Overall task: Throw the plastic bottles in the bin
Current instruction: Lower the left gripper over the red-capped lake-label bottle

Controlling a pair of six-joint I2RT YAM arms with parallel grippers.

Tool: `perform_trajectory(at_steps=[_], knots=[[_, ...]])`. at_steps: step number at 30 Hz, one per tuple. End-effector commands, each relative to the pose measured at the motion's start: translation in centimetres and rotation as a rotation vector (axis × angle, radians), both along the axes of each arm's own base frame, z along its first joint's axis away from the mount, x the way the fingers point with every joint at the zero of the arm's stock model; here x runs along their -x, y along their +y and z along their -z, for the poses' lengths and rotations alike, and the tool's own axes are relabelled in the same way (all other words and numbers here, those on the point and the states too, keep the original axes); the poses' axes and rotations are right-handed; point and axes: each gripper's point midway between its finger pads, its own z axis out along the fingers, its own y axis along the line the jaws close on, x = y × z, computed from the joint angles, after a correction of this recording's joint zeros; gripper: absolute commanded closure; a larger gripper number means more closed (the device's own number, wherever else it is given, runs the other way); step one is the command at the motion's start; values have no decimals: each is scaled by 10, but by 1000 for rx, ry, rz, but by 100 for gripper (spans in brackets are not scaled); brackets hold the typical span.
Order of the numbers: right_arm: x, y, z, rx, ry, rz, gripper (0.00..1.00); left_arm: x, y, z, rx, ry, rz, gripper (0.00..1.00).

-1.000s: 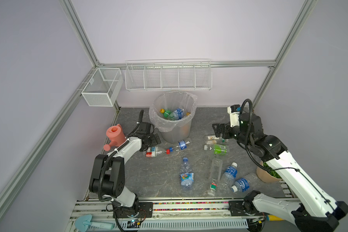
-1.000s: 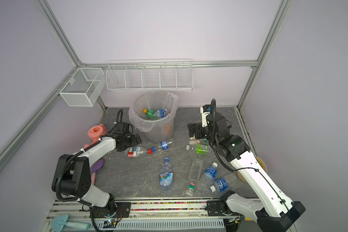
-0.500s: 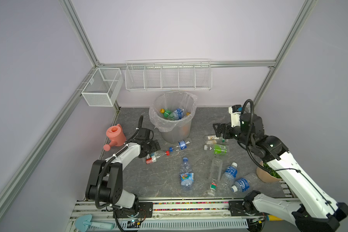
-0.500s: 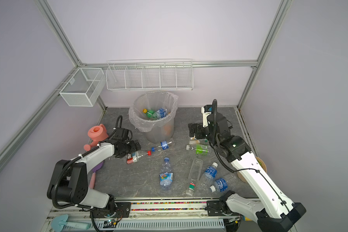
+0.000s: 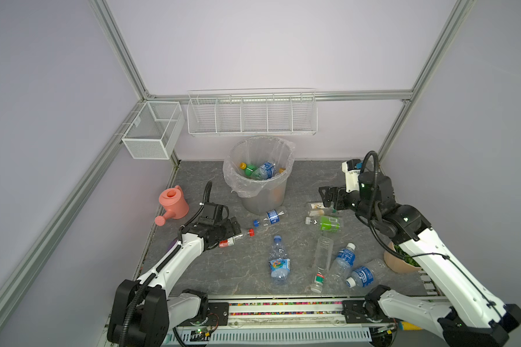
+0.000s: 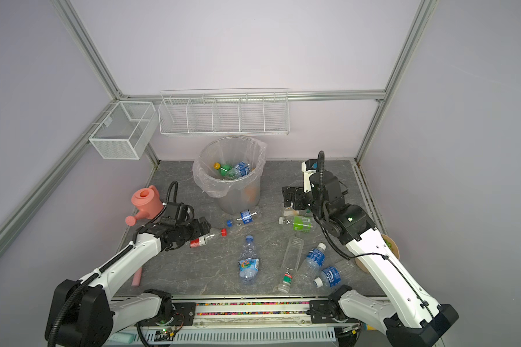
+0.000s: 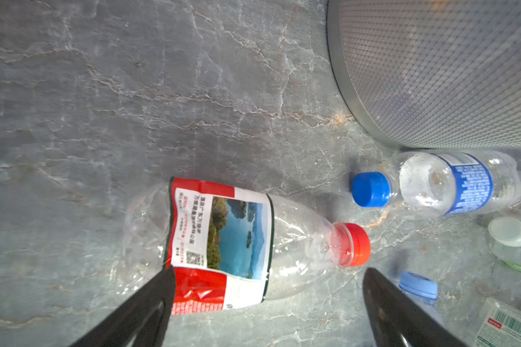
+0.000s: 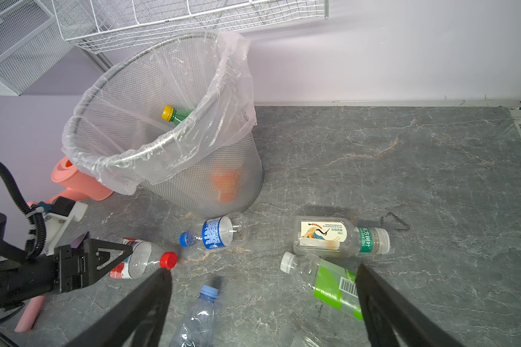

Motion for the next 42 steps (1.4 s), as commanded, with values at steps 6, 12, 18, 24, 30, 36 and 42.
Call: perform_trajectory(at_steps=[6,12,18,24,30,36,42], knots=[[12,-7,9,-30,27,11,2,0,31,-12,-52,-42,-115,1],[26,-8,41,-65,106,13,2,-8,36,-11,-30,-59,-150,0],[52,22,65,-109,227,-187,1,-5,27,10,-4,34,-126,0],[75,29,81,-132,287,-277,2,0,26,18,3,50,-127,1],[82,25,92,-143,303,-261,2,8,26,26,2,76,-118,1],[77,25,94,-152,305,-238,2,24,9,30,110,72,-104,4],[73,25,95,-155,305,-221,2,40,-28,21,243,-3,-57,4]])
